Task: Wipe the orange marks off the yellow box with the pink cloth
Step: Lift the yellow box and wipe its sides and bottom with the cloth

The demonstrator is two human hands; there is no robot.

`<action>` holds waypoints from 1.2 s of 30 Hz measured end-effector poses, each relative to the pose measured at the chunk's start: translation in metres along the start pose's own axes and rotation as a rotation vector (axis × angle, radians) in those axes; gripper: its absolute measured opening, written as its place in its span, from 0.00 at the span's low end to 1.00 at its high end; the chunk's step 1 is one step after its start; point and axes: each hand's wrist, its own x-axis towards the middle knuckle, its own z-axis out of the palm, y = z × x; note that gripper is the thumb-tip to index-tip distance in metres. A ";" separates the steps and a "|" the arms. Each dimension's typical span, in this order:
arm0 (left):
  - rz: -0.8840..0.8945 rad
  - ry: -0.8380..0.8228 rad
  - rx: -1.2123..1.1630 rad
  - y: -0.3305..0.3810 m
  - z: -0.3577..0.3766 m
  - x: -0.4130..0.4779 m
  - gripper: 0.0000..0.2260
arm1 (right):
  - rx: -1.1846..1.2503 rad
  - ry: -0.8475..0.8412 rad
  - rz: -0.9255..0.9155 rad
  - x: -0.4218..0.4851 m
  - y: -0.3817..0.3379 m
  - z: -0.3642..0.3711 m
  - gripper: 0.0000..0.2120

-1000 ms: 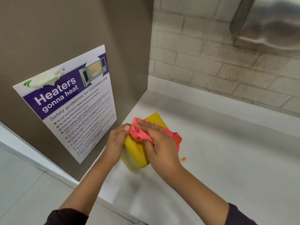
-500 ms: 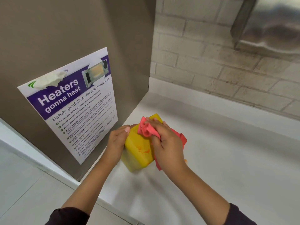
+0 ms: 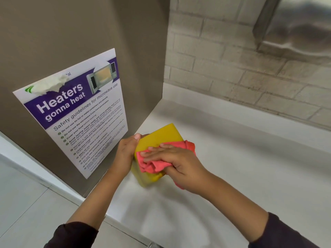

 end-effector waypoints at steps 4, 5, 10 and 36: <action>0.011 -0.001 0.025 0.002 -0.002 0.000 0.24 | 0.007 -0.036 -0.048 -0.005 0.002 -0.005 0.23; 0.007 -0.005 0.030 0.001 -0.002 0.001 0.25 | 0.006 -0.043 -0.055 -0.006 0.003 -0.006 0.23; -0.008 -0.013 0.073 -0.002 -0.006 0.005 0.20 | 0.027 -0.108 -0.076 -0.006 0.005 -0.011 0.24; -0.085 0.049 0.095 -0.016 -0.018 0.010 0.17 | -0.053 -0.187 -0.236 -0.027 0.046 -0.033 0.22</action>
